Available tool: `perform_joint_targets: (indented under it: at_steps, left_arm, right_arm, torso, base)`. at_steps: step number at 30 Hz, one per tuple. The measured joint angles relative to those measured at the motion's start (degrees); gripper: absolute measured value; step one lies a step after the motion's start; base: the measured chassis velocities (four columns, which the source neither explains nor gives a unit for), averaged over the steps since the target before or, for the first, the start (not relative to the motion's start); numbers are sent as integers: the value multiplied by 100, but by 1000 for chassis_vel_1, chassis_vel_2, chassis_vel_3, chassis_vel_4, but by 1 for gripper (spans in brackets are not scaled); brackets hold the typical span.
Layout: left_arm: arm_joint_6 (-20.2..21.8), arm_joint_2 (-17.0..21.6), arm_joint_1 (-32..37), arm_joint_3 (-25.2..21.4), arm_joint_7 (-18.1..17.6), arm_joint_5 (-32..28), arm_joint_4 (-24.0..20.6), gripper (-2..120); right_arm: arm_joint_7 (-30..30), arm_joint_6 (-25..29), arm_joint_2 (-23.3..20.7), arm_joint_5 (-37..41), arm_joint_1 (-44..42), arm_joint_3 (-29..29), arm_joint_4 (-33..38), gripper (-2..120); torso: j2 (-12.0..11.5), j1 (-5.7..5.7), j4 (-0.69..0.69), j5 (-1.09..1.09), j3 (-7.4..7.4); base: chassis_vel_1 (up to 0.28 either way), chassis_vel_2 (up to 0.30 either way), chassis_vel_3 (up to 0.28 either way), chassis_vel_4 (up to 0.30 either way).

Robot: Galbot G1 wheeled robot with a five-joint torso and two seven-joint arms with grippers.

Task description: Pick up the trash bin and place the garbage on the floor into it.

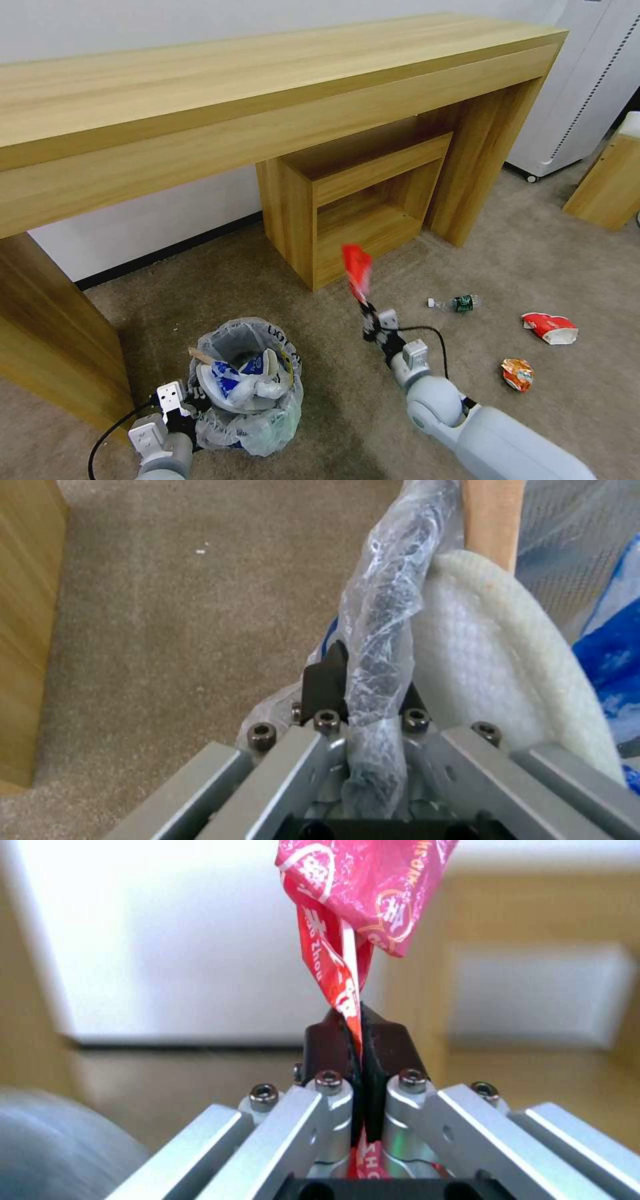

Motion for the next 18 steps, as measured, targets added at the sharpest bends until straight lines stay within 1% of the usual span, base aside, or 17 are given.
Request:
perform_joint_targets:
  at_steps: [1,3,4,5,8,9,12,13,16,18]
  left_arm:
    - [0,0,0,0,0,0,0,0]
    - [11,-2,9,0,-1,0,-31,0]
    - [17,-4,11,0,-3,0,-50,0]
    - [17,-4,11,0,-3,0,-50,0]
    - [35,-39,17,0,-9,14,-103,0]
    - [35,-39,17,0,-9,14,-103,0]
    - [38,-105,33,2,-9,55,-130,0]
    - [38,-105,33,2,-9,55,-130,0]
    - [39,-156,68,2,-11,99,-162,0]
    - [39,-171,77,1,-11,108,-175,0]
  right_arm:
    - [0,0,0,0,0,0,0,0]
    - [-248,187,-69,68,231,-216,192,0]
    - [-428,351,-95,76,447,-431,239,0]
    - [-428,351,-95,76,447,-431,239,0]
    - [-869,703,-128,83,947,-1142,165,0]
    - [-869,703,-128,83,947,-1142,165,0]
    - [-997,836,-38,6,1161,-1634,-60,0]
    - [-997,836,-38,6,1161,-1634,-60,0]
    - [-1036,916,91,-149,1278,-1990,-384,0]
    - [-1042,962,130,-204,1316,-2091,-502,0]
  torso:
    - [0,0,0,0,0]
    - [0,0,0,-1,0]
    - [0,0,0,1,0]
    - [0,0,0,1,0]
    - [0,0,0,1,0]
    - [0,0,0,1,0]
    - [1,0,0,2,0]
    - [1,0,0,2,0]
    - [1,0,0,1,0]
    - [1,0,0,1,0]
  base:
    - [0,0,0,0]
    - [0,0,0,0]
    - [0,0,0,0]
    - [0,0,0,0]
    - [0,0,0,0]
    - [0,0,0,0]
    - [0,0,0,0]
    - [0,0,0,0]
    - [0,0,0,0]
    - [0,0,0,0]
